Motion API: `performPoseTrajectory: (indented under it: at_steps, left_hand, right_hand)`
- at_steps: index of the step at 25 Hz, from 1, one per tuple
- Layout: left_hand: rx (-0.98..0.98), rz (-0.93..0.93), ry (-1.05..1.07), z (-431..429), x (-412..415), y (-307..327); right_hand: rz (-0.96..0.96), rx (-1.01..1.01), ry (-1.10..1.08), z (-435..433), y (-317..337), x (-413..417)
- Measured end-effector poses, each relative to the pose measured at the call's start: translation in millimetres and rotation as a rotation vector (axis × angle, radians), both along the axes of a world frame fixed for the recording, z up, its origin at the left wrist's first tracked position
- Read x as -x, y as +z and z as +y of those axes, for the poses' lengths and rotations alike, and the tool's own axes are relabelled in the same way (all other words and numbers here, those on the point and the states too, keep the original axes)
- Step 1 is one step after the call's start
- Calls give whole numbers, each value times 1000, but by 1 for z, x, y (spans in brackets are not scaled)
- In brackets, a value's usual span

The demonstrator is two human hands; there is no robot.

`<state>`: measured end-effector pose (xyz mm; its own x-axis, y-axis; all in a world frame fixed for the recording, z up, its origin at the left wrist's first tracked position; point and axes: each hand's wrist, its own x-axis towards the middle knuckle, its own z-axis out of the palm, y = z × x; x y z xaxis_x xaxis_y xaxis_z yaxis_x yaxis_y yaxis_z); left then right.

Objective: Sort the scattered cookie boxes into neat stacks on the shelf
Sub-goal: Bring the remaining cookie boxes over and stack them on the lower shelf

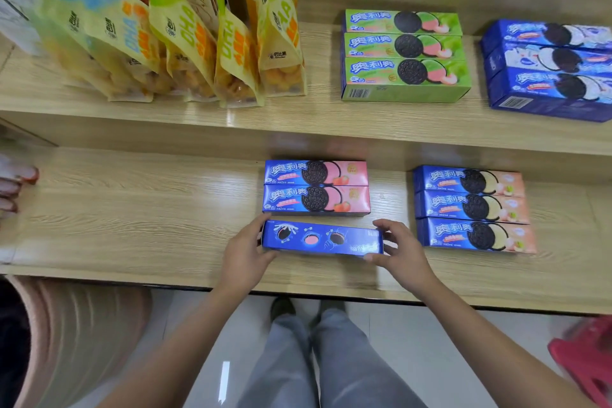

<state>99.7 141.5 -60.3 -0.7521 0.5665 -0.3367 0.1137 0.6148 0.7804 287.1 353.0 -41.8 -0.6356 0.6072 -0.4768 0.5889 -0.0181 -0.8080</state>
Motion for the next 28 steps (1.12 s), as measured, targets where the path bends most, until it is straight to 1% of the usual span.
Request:
performPoseTrajectory:
  at_steps: [3,8,9,12,13,14,16,18,20,22,23,26,28]
  left_hand:
    - [-12,-47,-1,2,-5,-6]
    - [-21,-114,26,-3,-7,-13]
    - [-26,-160,37,-4,-5,-12]
    - [-62,-382,64,-4,4,-9]
    - [-49,-413,76,-2,6,-9]
    - [-17,-410,94,0,8,-9]
    - [82,-333,139,4,11,-10]
    - [121,-300,160,7,12,-11]
    - [56,-413,117,5,14,-10]
    - [-8,-532,29,-1,14,-9]
    - [-3,-533,4,-3,14,-8]
    - [14,-431,24,-6,8,-12]
    - [-9,-382,59,-2,3,-13]
  right_hand:
    - [-40,-105,79,1,-6,2]
    - [-96,-205,224,5,-10,0]
    - [-94,-168,209,7,-10,0]
    - [-118,58,27,17,-8,0]
    - [-145,107,-19,20,-8,1]
    - [-174,143,-54,23,-9,3]
    - [-221,180,-112,24,-12,8]
    - [-257,197,-154,24,-16,13]
    - [-280,262,-182,25,-16,16]
    - [-262,349,-190,26,-13,12]
    - [-233,378,-177,26,-12,8]
    - [-180,323,-22,20,-11,-2]
    - [-166,278,24,15,-13,-5]
